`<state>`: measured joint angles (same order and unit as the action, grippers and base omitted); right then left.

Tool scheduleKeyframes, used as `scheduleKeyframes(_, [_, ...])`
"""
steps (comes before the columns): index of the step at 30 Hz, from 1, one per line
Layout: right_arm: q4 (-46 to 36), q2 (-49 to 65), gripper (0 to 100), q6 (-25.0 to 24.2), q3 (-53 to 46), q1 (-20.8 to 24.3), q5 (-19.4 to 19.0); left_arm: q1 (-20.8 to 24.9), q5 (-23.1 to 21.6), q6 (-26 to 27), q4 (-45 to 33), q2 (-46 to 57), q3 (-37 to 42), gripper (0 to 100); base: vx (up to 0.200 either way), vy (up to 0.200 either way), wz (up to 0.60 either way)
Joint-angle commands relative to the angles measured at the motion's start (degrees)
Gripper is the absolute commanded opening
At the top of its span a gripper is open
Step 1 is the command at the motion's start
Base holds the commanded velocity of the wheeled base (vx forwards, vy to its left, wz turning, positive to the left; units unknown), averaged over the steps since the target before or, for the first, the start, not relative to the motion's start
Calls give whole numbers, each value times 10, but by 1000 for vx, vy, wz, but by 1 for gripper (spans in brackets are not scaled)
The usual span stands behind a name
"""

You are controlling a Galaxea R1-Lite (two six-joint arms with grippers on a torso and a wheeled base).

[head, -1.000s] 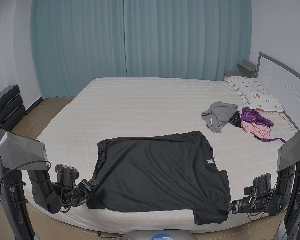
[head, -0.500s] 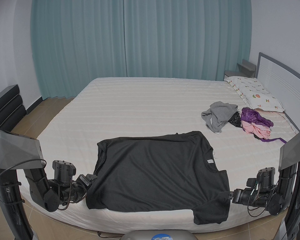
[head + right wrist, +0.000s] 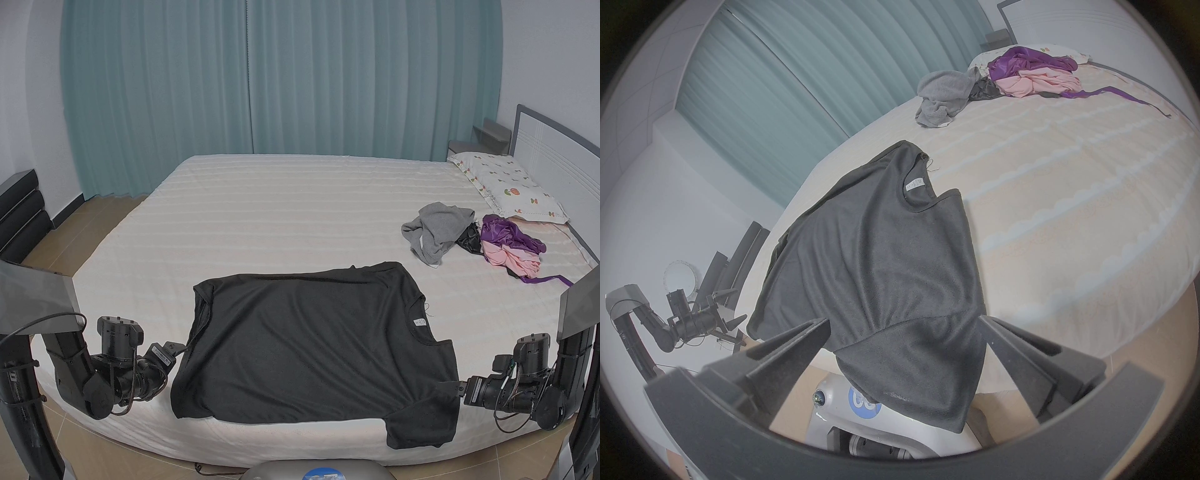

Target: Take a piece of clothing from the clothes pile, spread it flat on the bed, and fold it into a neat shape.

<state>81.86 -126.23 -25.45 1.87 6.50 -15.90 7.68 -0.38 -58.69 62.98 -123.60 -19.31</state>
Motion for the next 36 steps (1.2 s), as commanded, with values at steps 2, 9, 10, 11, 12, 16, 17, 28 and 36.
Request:
scheduleKeyframes(2, [1,5,100,0,6,-7,0,-6,-1,0,0,-2,0,100,0,200,0])
scheduleKeyframes(9, [1,2,100,0,9,-11,0,-6,-1,0,0,-3,-2,100,0,57,0])
scheduleKeyframes(10, [1,2,100,0,9,-11,0,-5,-1,0,0,-2,-2,100,0,0,0])
scheduleKeyframes(11, [1,4,100,0,9,-11,0,-5,-1,0,0,-2,-2,100,0,0,0])
scheduleKeyframes(12, [1,5,100,0,10,-11,0,-5,-1,0,0,-2,-2,100,0,0,0])
scheduleKeyframes(16, [1,6,100,-6,17,-11,1,-5,0,1,1,-1,-1,100,0,0,0])
scheduleKeyframes(17, [1,7,100,-11,18,-11,1,-5,1,1,1,-1,-1,100,0,0,0])
scheduleKeyframes(28, [4,7,100,-21,25,-11,3,-2,2,-1,1,4,-2,100,55,0,0])
scheduleKeyframes(36, [4,3,100,-22,26,-10,2,-2,6,2,1,-1,-9,100,0,0,0])
